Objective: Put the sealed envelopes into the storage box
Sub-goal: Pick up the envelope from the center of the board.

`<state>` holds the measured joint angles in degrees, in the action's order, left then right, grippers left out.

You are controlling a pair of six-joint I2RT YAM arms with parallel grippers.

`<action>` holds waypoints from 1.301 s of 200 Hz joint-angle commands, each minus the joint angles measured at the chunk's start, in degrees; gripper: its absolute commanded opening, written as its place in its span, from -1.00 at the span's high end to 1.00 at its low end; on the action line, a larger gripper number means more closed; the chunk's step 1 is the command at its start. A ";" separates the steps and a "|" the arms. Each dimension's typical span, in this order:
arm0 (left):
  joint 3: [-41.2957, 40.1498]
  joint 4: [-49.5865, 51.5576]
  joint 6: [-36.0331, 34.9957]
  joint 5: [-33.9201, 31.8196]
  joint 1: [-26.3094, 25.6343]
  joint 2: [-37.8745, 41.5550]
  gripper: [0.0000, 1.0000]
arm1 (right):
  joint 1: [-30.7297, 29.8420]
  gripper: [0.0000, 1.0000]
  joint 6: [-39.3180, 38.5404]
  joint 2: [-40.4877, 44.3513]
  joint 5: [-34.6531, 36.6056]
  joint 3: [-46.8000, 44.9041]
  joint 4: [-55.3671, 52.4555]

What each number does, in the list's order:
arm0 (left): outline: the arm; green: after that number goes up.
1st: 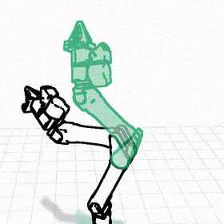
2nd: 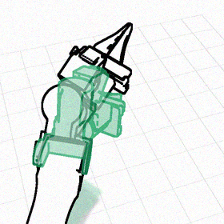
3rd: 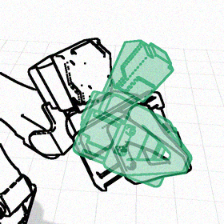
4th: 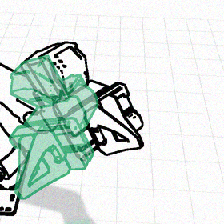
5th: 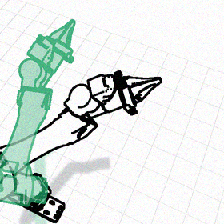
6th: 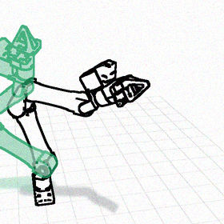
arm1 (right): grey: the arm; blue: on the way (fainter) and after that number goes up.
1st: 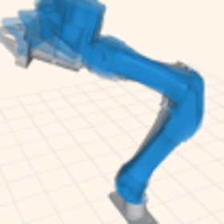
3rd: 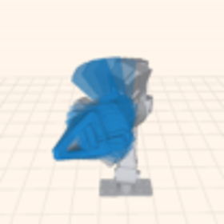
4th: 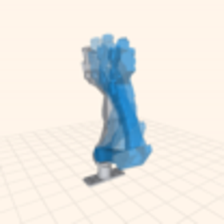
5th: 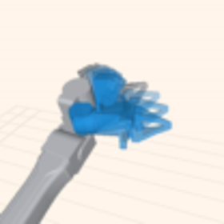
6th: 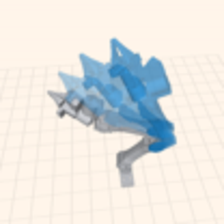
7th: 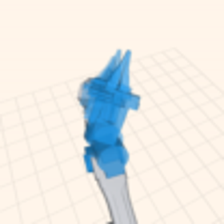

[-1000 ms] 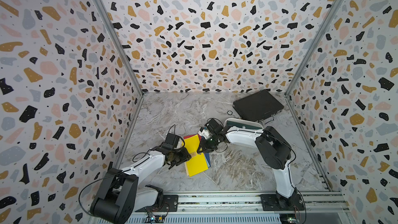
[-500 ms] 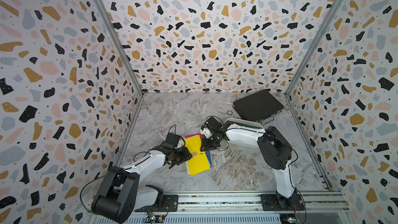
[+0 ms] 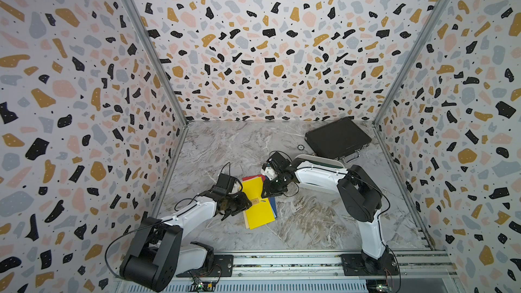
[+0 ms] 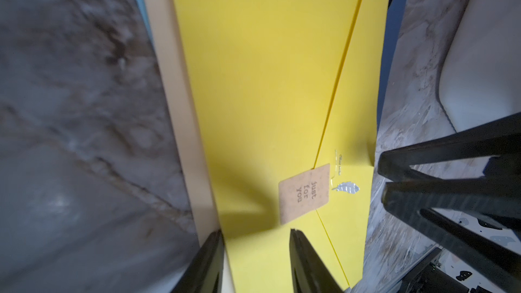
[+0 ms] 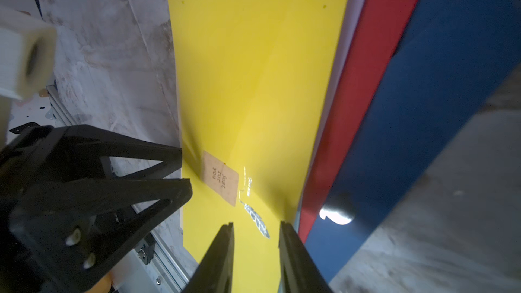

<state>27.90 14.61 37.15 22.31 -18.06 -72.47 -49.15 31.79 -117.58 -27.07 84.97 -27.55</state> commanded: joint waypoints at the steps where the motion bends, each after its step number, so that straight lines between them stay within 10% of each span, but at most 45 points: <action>1: -1.01 1.14 -0.68 -0.31 0.09 -1.36 0.14 | -0.31 0.32 -1.95 1.21 4.89 2.81 -3.10; 260: -1.09 0.81 -0.68 -0.16 0.07 -1.94 0.14 | -1.72 0.34 -2.01 1.73 2.34 8.09 -7.08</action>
<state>27.90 14.13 37.06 23.07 -18.04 -72.77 -50.09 30.55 -120.86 -24.67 90.78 -32.88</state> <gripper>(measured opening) 0.428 0.335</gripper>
